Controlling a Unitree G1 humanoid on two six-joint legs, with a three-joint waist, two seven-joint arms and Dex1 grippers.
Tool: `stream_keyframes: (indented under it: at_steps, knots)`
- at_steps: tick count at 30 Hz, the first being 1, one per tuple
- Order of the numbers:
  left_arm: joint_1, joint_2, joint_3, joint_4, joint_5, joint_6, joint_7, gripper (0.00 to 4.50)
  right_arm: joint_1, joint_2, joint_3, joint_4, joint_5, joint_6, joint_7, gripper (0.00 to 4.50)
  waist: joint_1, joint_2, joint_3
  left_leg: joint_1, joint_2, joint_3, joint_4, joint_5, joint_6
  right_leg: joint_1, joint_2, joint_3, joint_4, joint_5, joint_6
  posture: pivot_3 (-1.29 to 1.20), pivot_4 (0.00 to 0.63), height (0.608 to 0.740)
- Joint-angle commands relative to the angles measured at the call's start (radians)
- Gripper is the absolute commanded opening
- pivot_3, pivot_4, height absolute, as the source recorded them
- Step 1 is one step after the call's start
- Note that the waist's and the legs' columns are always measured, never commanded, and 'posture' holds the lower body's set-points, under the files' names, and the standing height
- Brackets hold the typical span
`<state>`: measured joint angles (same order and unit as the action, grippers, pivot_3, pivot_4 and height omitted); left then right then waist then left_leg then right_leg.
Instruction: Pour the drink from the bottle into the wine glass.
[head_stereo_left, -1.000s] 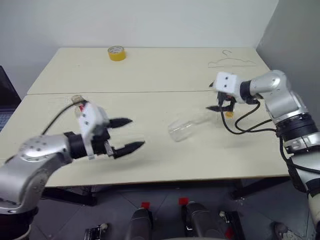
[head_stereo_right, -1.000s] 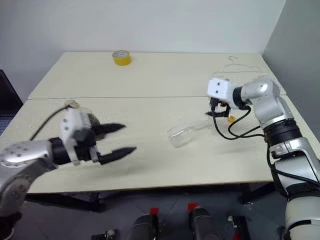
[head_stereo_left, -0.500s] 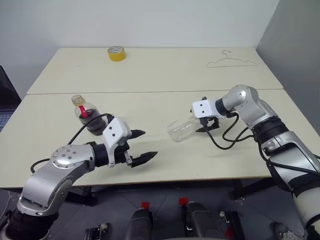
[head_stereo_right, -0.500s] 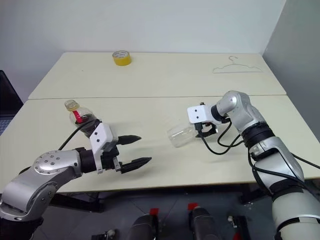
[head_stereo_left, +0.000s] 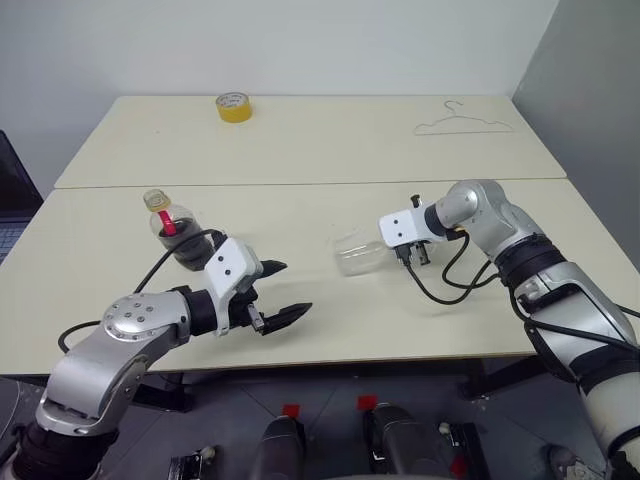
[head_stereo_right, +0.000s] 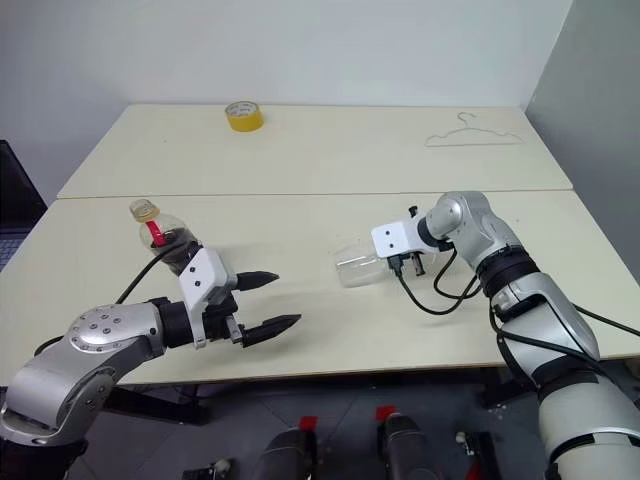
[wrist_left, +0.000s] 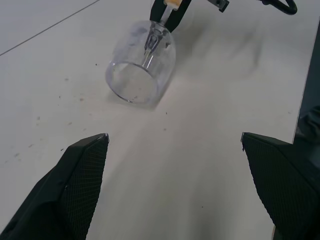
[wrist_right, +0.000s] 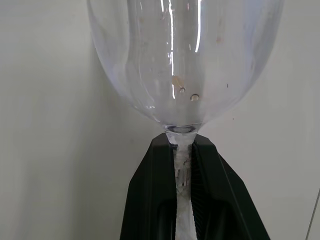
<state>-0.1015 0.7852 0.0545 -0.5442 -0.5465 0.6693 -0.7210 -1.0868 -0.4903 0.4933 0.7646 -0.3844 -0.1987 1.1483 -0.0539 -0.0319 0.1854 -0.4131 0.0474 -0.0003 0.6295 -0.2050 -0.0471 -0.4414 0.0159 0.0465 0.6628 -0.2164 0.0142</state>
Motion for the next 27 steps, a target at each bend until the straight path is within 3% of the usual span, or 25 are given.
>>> stream_keyframes:
  at_steps: [1, 6, 10, 13, 19, 27]
  knots:
    - [0.034, -0.02, 0.069, -0.016, 0.005, -0.034, 0.028, 4.5, 0.028, -0.007, -0.105, -0.088, 0.106, 0.058, 0.001, 0.1, 0.0, 0.0, 0.0, 0.0, 0.0, 0.0, 0.0, 0.0, 0.0, 0.0, 0.0, 0.0, 0.0, 0.0, 0.001, 0.0, 0.15, 0.74]
    - [0.107, -0.107, 0.178, -0.018, -0.021, -0.072, 0.093, 4.5, 0.113, 0.041, -0.261, -0.191, 0.224, 0.185, -0.152, 0.1, 0.0, 0.0, 0.0, 0.0, 0.0, 0.0, 0.0, 0.0, 0.0, 0.0, 0.0, 0.0, 0.0, 0.0, 0.001, 0.0, 0.15, 0.74]
    - [0.129, -0.172, 0.203, -0.004, -0.006, -0.099, 0.138, 4.5, 0.163, 0.166, -0.387, -0.298, 0.343, 0.333, -0.299, 0.1, -0.002, 0.0, 0.0, 0.001, 0.0, 0.0, 0.001, 0.0, 0.0, 0.0, 0.0, 0.0, 0.002, 0.001, 0.001, 0.0, 0.15, 0.74]
    - [0.14, -0.233, 0.188, 0.027, 0.019, -0.135, 0.175, 4.5, 0.225, 0.319, -0.455, -0.395, 0.43, 0.399, -0.449, 0.1, -0.002, 0.0, 0.0, 0.003, 0.0, -0.001, 0.0, 0.0, 0.0, 0.002, 0.001, 0.0, 0.003, 0.001, 0.001, 0.0, 0.15, 0.74]
    - [0.149, -0.341, 0.168, 0.07, 0.071, -0.201, 0.25, 4.5, 0.32, 0.527, -0.48, -0.437, 0.47, 0.3, -0.667, 0.1, 0.006, 0.0, 0.0, 0.002, 0.0, 0.0, 0.0, 0.0, 0.0, 0.002, 0.0, 0.0, 0.002, 0.002, 0.002, 0.0, 0.15, 0.74]
    - [0.165, -0.428, 0.131, 0.094, 0.107, -0.246, 0.298, 4.5, 0.335, 0.649, -0.471, -0.264, 0.462, 0.104, -0.786, 0.1, 0.006, -0.001, -0.001, 0.001, 0.0, -0.001, 0.001, 0.0, 0.0, 0.002, 0.0, 0.0, 0.0, 0.003, 0.003, 0.0, 0.15, 0.74]
